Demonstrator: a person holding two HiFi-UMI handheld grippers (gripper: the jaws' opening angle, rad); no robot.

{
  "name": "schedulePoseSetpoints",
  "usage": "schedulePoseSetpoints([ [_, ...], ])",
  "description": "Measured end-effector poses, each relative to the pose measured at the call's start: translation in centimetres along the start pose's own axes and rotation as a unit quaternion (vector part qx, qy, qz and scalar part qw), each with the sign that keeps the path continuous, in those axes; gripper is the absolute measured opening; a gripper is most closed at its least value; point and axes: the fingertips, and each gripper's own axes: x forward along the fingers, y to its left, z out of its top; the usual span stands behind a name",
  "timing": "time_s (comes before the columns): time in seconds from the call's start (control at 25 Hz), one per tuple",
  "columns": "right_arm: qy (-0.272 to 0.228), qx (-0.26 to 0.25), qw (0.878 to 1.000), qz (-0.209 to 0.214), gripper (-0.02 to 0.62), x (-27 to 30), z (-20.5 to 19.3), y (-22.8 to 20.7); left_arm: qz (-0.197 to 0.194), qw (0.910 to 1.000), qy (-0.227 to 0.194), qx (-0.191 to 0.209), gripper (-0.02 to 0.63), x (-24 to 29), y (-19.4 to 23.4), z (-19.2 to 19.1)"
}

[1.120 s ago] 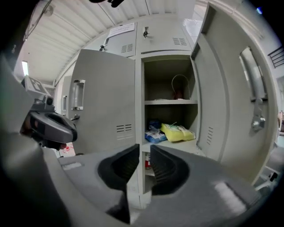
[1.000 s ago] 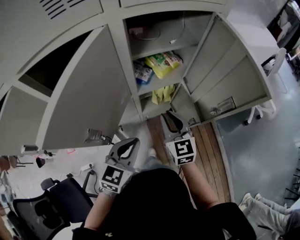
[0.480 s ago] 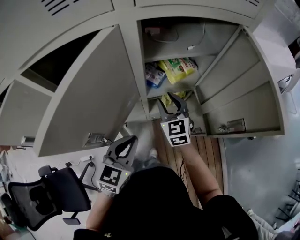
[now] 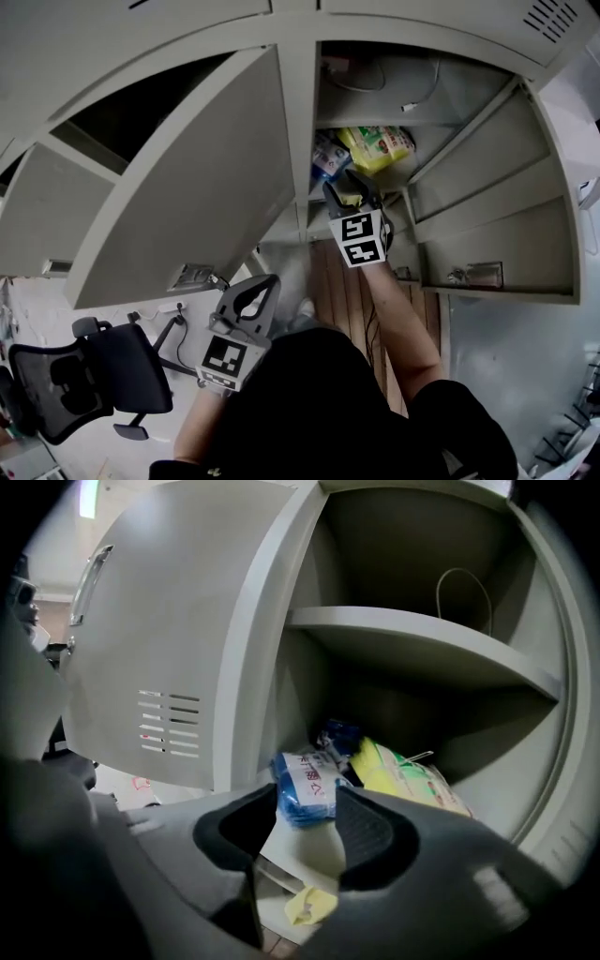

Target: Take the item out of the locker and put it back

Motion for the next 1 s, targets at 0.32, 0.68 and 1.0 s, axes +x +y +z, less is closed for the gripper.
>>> schedulePoseSetpoints([
  [0.32, 0.024, -0.013, 0.999, 0.025, 0.244, 2.7, -0.4, 0.4, 0.021, 0.9996, 0.003, -0.021, 0.011, -0.2, 0.8, 0.1],
  [0.68, 0.050, -0.049, 0.997, 0.014, 0.247, 4.6, -1.0, 0.3, 0.028, 0.9990, 0.006, -0.035, 0.011, 0.1, 1.3, 0.2],
  [1.0, 0.060, -0.062, 0.996, 0.007, 0.213, 4.8, -1.2, 0.4, 0.026, 0.9994, 0.002, -0.021, 0.011, -0.1, 1.5, -0.3],
])
